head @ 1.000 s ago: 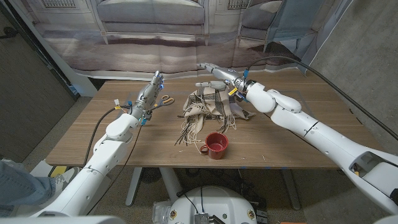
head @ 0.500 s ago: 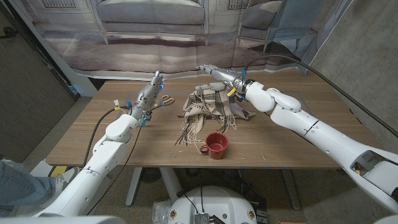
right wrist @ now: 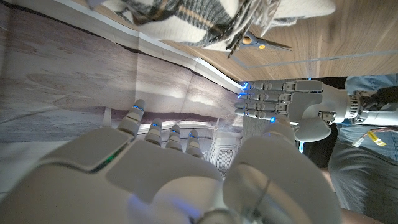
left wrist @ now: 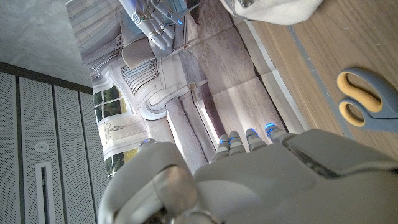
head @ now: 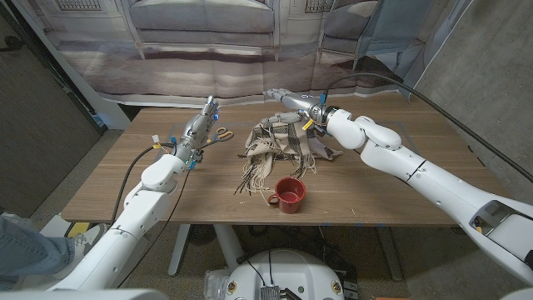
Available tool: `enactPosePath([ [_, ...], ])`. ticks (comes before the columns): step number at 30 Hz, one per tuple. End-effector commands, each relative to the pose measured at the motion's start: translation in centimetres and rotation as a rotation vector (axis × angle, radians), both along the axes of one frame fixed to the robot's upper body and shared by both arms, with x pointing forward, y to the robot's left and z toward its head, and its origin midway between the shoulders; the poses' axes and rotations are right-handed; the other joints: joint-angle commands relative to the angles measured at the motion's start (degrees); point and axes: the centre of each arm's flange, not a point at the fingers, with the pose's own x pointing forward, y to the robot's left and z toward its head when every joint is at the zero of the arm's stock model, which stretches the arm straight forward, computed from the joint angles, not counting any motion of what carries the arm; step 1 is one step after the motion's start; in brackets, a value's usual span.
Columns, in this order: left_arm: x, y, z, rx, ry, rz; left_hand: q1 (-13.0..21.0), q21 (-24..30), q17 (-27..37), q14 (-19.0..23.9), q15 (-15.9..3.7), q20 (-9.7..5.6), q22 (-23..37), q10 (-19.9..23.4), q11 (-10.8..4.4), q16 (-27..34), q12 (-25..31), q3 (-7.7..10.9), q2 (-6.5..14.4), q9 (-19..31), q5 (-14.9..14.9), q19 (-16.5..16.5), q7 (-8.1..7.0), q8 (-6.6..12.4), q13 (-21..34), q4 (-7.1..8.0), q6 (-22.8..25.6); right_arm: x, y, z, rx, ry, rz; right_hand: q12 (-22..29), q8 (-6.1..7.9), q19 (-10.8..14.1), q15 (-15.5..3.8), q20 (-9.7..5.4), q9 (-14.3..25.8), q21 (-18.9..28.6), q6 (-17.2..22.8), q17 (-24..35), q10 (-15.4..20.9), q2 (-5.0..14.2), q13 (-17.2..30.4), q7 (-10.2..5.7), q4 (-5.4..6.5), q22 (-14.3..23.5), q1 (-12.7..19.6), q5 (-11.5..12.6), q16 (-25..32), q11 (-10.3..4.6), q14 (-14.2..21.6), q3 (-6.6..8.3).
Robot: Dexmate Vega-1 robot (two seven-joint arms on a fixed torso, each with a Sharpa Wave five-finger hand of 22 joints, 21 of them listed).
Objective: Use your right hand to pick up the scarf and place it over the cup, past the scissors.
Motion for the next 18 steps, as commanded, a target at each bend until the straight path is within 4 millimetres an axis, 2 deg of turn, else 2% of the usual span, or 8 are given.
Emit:
enactPosePath([
  [1,-0.12,-0.09,-0.12,-0.002,0.000,0.001,0.53,-0.12,0.05,0.15,0.15,0.23,0.06,0.02,0.02,-0.19,-0.10,-0.55,0.17,0.27,0.22,-2.66,0.07,-0.15,0.18,0.07,0.18,0.19,0.09,-0.15,-0.016,0.003,-0.053,0.13,-0.01,0.24,0.52,0.11,0.16,0.06,-0.25,0.26,-0.68,-0.76,0.14,0.03,-0.10,0.13,0.06,0.38,0.32,-0.09,-0.29,-0.35],
  [18,-0.26,-0.15,0.00,0.007,-0.001,-0.001,0.60,-0.13,0.06,0.23,0.14,0.22,0.07,0.02,-0.01,-0.19,-0.15,-0.80,0.26,0.28,0.23,-2.61,0.02,-0.16,0.18,0.08,0.28,0.54,0.35,-0.37,-0.053,0.017,-0.100,0.27,0.06,1.18,0.73,0.13,0.15,0.51,-0.64,0.27,-0.90,-1.51,0.13,0.36,0.04,0.21,-0.51,0.78,0.52,0.08,-0.12,-1.05],
])
